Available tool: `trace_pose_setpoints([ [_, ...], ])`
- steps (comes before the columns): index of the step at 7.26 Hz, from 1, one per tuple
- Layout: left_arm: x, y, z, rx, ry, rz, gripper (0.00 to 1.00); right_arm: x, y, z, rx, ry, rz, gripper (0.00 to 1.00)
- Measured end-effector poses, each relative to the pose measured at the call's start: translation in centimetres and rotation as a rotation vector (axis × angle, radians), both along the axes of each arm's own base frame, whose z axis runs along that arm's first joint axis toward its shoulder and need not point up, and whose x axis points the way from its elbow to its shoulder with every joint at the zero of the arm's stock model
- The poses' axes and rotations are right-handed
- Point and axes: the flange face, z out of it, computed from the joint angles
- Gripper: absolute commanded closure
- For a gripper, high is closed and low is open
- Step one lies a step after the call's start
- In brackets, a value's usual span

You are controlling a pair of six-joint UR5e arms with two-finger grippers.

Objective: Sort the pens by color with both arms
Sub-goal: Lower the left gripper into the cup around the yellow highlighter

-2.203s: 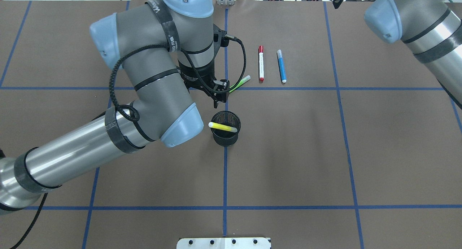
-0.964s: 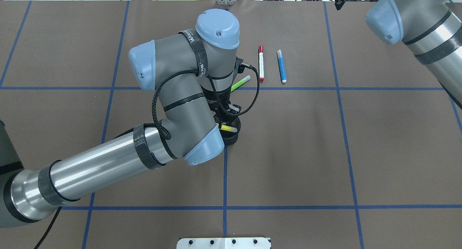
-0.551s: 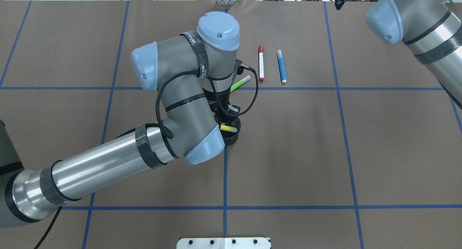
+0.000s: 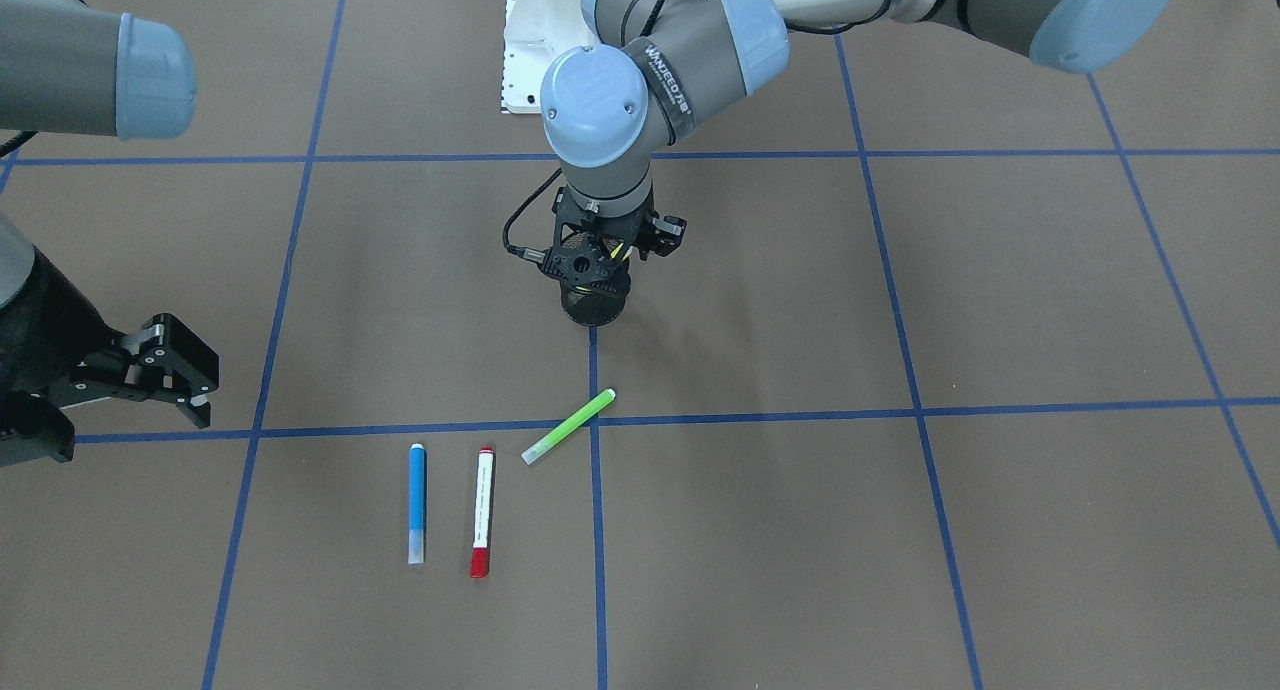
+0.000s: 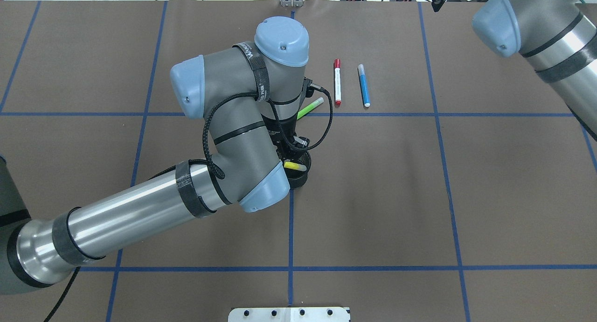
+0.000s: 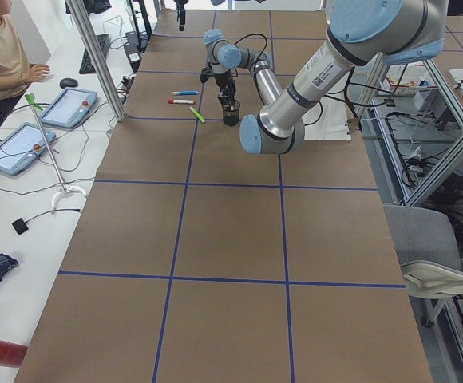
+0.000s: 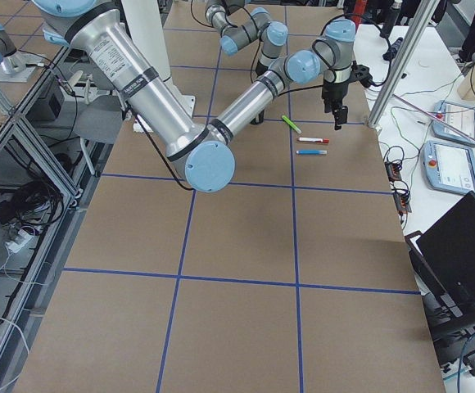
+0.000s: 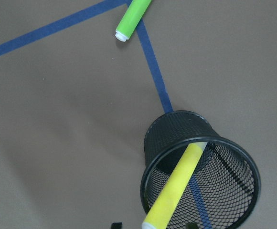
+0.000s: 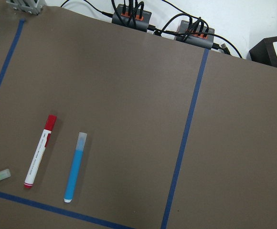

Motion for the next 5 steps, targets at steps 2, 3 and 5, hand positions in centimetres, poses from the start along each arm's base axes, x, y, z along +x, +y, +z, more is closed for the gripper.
trace_pose_setpoints([
  [2, 0.64, -0.42, 0.35, 0.006, 0.008, 0.000, 0.47, 0.01, 0.00, 0.07, -0.001, 0.001, 0.001, 0.01],
  [3, 0.74, -0.48, 0.27, 0.007, 0.011, -0.001, 0.48, 0.01, 0.00, 0.08, -0.001, 0.001, 0.002, 0.01],
  [5, 0.72, -0.47, 0.13, 0.009, 0.014, -0.001, 0.49, -0.07, -0.03, 0.18, -0.004, 0.002, 0.001, 0.01],
])
